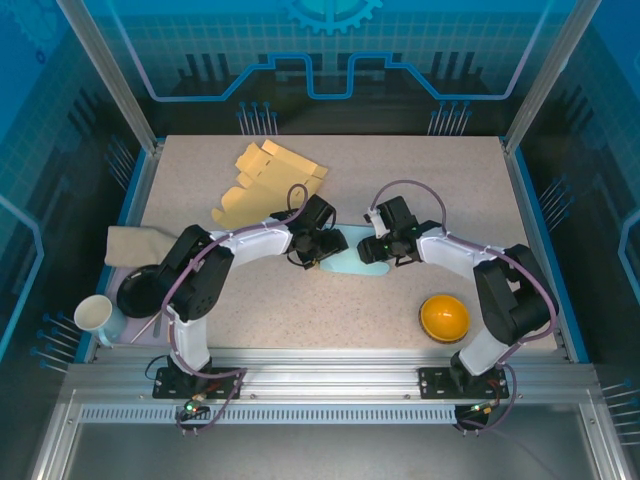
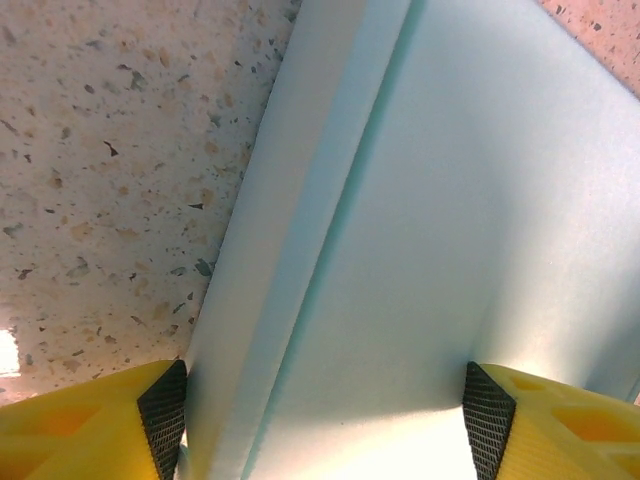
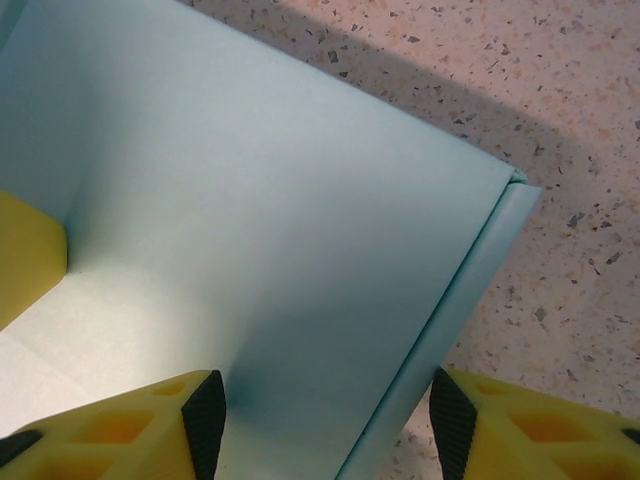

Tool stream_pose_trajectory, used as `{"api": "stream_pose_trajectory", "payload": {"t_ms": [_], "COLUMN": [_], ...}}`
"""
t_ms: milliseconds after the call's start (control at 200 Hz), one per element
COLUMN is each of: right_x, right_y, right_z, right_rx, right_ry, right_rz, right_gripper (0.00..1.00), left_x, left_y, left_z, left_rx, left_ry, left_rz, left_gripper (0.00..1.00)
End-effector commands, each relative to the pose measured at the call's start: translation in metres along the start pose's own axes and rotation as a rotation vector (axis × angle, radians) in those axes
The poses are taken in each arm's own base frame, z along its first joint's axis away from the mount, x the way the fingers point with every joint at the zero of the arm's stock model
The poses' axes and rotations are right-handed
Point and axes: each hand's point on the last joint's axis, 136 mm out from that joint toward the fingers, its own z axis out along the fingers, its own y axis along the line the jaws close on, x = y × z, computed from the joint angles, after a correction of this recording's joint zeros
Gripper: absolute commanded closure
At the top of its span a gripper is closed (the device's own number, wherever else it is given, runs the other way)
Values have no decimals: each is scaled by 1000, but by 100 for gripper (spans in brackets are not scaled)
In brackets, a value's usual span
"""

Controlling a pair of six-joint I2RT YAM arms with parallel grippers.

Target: Fold the paper box

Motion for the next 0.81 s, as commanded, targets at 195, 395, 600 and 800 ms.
{"api": "stream_pose_trajectory", "payload": {"t_ms": [195,395,600,800], "right_x": [-2,-2,-3,-7], "right_y": [-3,-4,-6,-2], "right_z": [-1,-1,-3,-10], "right_rx": [6,15,25,15], "right_ry": [33,35,34,-5], "right_rz": [52,66,67,68], "right_gripper": [41,41,41,42], "left_x": [-2,7,5,5], "left_y": [36,31,21,8], "left_z": [-10,-18,-34,-47], "left_rx": [-261,-320,-374,-306], "left_ry": [-35,-25,-16,-30], "left_rz": [-66,-96,-67,-113], "left_gripper": [17,16,10,1]}}
